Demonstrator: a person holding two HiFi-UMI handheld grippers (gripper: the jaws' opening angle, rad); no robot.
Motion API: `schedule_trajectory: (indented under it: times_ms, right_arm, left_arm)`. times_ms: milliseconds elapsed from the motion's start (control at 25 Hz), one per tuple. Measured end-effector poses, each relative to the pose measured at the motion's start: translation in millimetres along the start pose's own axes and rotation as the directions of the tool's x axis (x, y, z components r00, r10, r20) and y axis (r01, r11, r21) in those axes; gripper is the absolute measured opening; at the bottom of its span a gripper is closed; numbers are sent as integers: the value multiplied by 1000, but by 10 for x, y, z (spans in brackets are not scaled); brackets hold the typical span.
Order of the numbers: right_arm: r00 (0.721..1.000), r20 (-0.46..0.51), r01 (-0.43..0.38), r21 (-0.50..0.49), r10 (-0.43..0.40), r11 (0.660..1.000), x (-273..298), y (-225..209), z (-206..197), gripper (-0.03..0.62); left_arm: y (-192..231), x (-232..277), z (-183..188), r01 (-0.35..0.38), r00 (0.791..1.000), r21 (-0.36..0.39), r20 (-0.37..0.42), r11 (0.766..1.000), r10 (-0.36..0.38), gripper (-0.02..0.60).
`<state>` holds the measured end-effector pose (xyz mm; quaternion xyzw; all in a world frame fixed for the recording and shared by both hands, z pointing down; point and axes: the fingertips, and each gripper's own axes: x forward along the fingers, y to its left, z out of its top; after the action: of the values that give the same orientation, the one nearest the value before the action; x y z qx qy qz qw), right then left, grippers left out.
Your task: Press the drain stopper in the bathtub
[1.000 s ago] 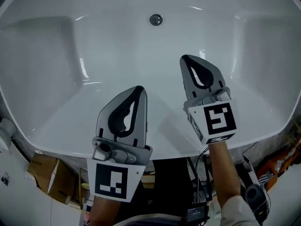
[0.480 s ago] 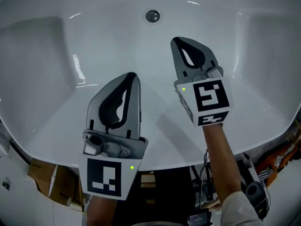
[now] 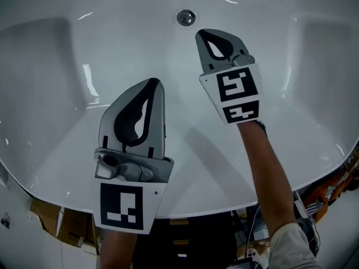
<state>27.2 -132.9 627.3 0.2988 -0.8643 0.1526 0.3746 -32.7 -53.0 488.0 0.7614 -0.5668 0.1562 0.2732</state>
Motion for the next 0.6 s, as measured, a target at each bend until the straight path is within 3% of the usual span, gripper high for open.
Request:
schedule_trajectory:
  times_ms: [360,600]
  right_arm:
    - [999,-41,-18,-50,16,999,452,7,-224,18]
    - [998,-60,-28,-72,24,997,667,-14,-354,18]
  left_arm:
    - [108,245,-215,17,1000,13,-15,1000,-17,5]
    - [218,603,-475,34,996,3,-85,999,-34,6]
